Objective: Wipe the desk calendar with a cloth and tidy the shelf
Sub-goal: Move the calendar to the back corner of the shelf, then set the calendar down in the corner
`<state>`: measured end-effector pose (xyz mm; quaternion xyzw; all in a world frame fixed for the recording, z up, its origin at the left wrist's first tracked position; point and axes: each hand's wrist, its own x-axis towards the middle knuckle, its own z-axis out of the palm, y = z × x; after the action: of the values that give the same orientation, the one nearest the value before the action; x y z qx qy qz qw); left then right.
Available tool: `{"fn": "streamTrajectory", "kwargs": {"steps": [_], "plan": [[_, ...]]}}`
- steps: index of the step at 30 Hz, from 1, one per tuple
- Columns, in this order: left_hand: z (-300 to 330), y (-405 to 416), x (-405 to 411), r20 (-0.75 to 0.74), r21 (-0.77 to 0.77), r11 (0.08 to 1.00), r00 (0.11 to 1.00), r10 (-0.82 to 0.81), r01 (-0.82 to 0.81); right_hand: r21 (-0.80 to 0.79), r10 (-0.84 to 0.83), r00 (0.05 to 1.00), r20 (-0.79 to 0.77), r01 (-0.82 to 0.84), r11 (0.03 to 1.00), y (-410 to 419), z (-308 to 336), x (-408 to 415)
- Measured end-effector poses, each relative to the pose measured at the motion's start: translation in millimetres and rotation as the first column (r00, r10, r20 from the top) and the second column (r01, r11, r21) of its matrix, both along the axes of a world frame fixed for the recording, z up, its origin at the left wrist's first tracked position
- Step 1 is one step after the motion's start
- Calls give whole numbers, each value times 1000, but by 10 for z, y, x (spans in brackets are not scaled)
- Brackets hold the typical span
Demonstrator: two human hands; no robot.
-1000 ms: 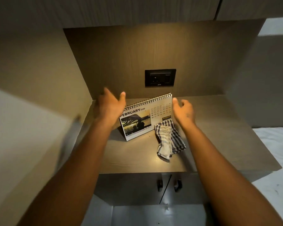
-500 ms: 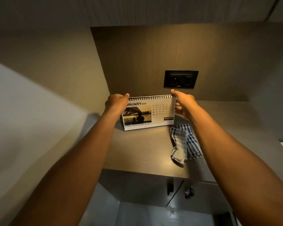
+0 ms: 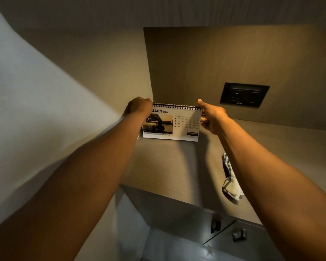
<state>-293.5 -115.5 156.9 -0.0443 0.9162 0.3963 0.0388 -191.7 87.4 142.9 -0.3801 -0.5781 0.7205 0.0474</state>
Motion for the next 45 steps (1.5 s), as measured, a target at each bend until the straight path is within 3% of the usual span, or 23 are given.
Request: {"fn": "streamTrajectory", "kwargs": {"steps": [4, 14, 19, 22, 25, 29, 31, 34, 36, 45], "plan": [[30, 9, -44, 21, 35, 999, 1000, 4, -4, 19, 14, 1000, 23, -15, 1000, -13, 4, -36], [0, -12, -118, 11, -143, 986, 996, -86, 86, 21, -4, 1000, 28, 3, 1000, 3, -9, -87], [122, -62, -35, -121, -293, 954, 987, -104, 65, 39, 35, 999, -4, -35, 999, -11, -55, -72], [201, -18, 284, -290, -415, 909, 952, -100, -31, 180, -33, 999, -20, 36, 983, 73, -73, 89], [-108, 202, 870, -343, -342, 920, 887, -310, 190, 415, -93, 994, -57, 108, 903, 159, -275, 466], [-824, 697, 1781, -156, -419, 692, 704, -693, 588, 768, -51, 994, 102, -46, 638, 90, -788, 1151], [-1149, 864, 1999, -49, -461, 573, 626, -779, 678, 860, -19, 982, 188, -155, 487, 57, -1000, 1385], [-1460, 942, 2080, 19, -475, 519, 598, -801, 710, 885, 28, 946, 324, -313, 345, 85, -1192, 1580], [-1578, 933, 2078, 18, -512, 500, 591, -807, 698, 870, 57, 918, 391, -390, 302, 107, -1274, 1674], [-1606, 932, 2162, 38, -564, 483, 605, -795, 670, 842, 97, 896, 433, -440, 312, 210, -1339, 1847]]}}
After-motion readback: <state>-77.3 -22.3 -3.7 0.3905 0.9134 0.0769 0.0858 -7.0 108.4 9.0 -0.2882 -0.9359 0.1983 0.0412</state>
